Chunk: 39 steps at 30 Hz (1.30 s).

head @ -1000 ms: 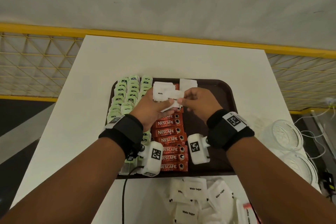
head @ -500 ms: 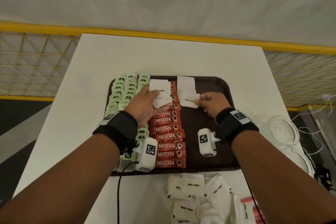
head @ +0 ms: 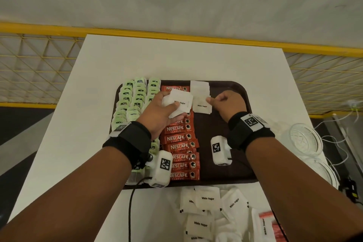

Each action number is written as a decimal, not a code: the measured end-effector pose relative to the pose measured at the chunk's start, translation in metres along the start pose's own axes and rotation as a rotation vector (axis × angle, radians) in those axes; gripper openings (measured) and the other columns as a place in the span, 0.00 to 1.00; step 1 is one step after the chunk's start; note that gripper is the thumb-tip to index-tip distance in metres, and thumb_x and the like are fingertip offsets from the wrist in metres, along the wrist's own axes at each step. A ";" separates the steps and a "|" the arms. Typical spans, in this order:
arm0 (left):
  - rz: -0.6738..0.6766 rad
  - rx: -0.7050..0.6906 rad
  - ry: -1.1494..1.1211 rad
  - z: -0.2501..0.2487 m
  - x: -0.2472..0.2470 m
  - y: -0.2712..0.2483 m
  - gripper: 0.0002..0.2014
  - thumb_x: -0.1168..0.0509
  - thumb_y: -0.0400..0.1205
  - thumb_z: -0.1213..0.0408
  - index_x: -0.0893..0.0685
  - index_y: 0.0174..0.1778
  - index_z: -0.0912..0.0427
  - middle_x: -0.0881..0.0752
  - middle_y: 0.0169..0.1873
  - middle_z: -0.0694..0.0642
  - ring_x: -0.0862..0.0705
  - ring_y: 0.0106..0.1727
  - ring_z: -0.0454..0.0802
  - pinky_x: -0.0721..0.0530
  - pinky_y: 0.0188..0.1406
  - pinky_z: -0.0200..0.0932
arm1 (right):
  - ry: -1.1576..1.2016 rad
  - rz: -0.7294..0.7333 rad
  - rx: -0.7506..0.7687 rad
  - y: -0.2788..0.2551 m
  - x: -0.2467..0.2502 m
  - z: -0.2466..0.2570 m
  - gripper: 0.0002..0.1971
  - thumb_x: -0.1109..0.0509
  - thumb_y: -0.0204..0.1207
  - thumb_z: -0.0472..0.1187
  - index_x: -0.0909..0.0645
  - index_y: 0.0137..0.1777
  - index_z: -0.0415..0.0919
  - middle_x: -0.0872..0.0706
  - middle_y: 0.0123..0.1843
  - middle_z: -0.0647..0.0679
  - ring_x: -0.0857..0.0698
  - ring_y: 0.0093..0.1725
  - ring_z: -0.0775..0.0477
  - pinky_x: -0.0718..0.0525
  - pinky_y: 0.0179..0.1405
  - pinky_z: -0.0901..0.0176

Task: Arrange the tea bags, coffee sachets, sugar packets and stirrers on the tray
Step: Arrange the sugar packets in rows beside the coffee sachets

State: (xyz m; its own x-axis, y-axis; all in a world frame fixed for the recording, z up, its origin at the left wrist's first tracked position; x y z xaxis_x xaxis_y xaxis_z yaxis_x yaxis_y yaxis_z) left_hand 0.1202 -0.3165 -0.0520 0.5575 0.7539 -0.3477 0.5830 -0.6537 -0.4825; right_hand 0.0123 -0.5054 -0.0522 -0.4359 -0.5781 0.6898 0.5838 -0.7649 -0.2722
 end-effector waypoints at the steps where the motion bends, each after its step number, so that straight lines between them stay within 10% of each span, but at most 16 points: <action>1: -0.002 -0.011 0.002 0.000 -0.001 0.000 0.19 0.36 0.85 0.73 0.29 0.68 0.53 0.23 0.68 0.61 0.14 0.61 0.63 0.10 0.54 0.51 | 0.041 0.055 0.028 -0.006 0.000 0.007 0.17 0.27 0.75 0.57 0.19 0.44 0.42 0.14 0.41 0.50 0.18 0.40 0.52 0.18 0.44 0.57; 5: 0.006 -0.053 0.035 0.004 -0.006 0.000 0.22 0.32 0.81 0.75 0.28 0.69 0.57 0.23 0.69 0.60 0.17 0.66 0.60 0.11 0.56 0.51 | 0.247 0.325 0.048 -0.031 -0.009 0.026 0.16 0.24 0.74 0.52 0.17 0.54 0.41 0.11 0.47 0.47 0.17 0.36 0.55 0.18 0.35 0.63; 20: 0.039 -0.033 0.005 0.006 -0.014 -0.011 0.19 0.34 0.84 0.72 0.26 0.70 0.57 0.22 0.67 0.60 0.16 0.65 0.60 0.09 0.49 0.52 | 0.294 0.370 0.095 -0.035 -0.004 0.014 0.17 0.25 0.76 0.38 0.17 0.64 0.36 0.10 0.51 0.44 0.12 0.41 0.55 0.15 0.33 0.70; 33: -0.118 -0.079 -0.001 0.002 0.013 -0.012 0.20 0.34 0.84 0.74 0.27 0.69 0.55 0.24 0.69 0.60 0.18 0.66 0.60 0.09 0.50 0.48 | 0.201 0.111 -0.005 -0.019 -0.001 -0.020 0.07 0.23 0.75 0.40 0.16 0.48 0.39 0.11 0.40 0.44 0.17 0.28 0.55 0.21 0.25 0.72; 39: -0.103 -0.086 0.031 0.001 0.014 -0.016 0.16 0.34 0.84 0.74 0.25 0.61 0.51 0.23 0.67 0.60 0.17 0.64 0.58 0.09 0.52 0.49 | 0.024 0.033 -0.001 -0.003 -0.012 -0.020 0.11 0.21 0.71 0.48 0.18 0.39 0.44 0.14 0.39 0.49 0.16 0.38 0.51 0.17 0.42 0.58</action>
State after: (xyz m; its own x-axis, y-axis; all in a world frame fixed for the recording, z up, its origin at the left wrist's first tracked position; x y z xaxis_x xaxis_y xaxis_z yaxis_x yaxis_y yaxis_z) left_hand 0.1182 -0.2955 -0.0502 0.5098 0.8155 -0.2741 0.6858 -0.5776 -0.4428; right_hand 0.0020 -0.5022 -0.0731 -0.4332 -0.6094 0.6640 0.5974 -0.7458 -0.2947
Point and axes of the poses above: each hand's wrist, its own y-axis towards the middle knuckle, its own x-axis out of the back of the hand, z = x × y, the point moved 2 cm from there along y, towards the middle knuckle
